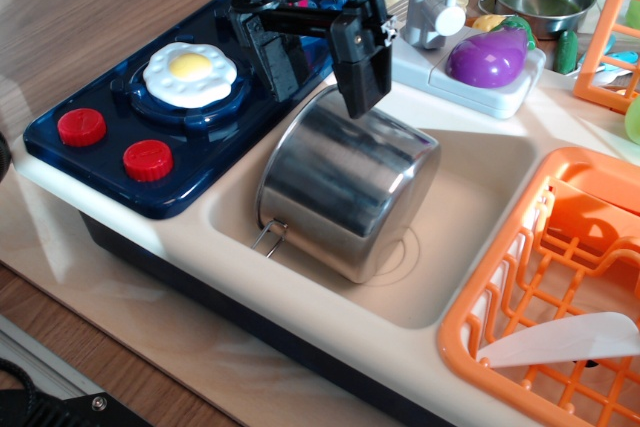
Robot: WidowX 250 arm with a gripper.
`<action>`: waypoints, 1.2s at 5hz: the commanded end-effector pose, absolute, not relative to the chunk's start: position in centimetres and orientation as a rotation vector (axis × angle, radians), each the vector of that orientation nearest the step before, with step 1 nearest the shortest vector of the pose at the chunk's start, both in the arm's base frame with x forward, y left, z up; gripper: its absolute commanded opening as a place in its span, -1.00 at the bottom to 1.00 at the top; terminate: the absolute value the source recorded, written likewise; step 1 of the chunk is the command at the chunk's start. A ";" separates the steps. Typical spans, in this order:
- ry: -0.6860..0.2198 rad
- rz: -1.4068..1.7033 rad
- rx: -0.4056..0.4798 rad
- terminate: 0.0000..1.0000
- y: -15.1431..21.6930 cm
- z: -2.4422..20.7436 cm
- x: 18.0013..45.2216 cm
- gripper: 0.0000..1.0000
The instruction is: Flip pot upright which is in sink
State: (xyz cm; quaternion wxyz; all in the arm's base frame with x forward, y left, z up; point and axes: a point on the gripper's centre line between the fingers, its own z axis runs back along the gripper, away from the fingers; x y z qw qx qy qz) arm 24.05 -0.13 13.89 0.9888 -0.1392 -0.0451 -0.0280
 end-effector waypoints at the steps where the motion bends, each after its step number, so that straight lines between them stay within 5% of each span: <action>1: -0.115 -0.051 -0.329 -1.00 0.0 13.6 24.5 1.00; 4: -0.133 0.075 -0.469 -1.00 -4.2 13.6 23.8 1.00; 5: -0.143 0.106 -0.478 -1.00 -5.4 13.3 23.8 -1.00; 6: -0.161 0.099 -0.467 -1.00 -5.8 13.2 23.9 -1.00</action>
